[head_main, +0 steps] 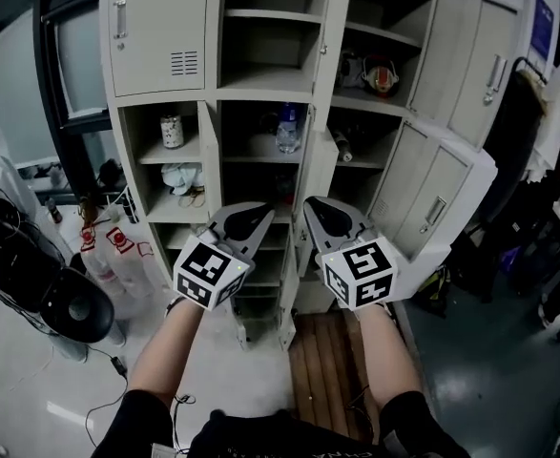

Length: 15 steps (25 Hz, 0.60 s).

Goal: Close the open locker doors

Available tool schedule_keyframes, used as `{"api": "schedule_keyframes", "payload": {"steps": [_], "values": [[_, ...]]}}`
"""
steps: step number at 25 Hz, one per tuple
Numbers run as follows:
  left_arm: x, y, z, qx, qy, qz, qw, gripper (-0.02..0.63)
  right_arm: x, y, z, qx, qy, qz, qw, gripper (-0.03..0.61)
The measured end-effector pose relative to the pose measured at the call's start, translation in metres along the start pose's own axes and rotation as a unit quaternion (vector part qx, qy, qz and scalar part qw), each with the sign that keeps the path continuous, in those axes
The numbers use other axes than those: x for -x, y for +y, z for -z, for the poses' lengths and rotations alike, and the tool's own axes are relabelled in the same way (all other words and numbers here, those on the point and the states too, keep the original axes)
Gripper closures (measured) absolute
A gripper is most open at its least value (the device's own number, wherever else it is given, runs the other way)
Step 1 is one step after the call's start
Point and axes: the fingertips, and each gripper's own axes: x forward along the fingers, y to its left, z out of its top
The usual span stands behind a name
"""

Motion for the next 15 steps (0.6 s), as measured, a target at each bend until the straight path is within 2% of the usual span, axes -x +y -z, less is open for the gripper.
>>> {"api": "schedule_keyframes", "payload": {"steps": [9,15], "values": [[-0.011,0.008,-0.015,-0.004,-0.012,0.026,0.9996,0.592,-0.012,-0.001,-0.009,0.012,-0.001,0.022,1.0,0.546],[-0.031,0.006,-0.052,-0.023,-0.033,0.053,0.9978,0.592,-0.007,-0.028,-0.039,0.032,-0.015,0.047,0.998,0.546]]}}
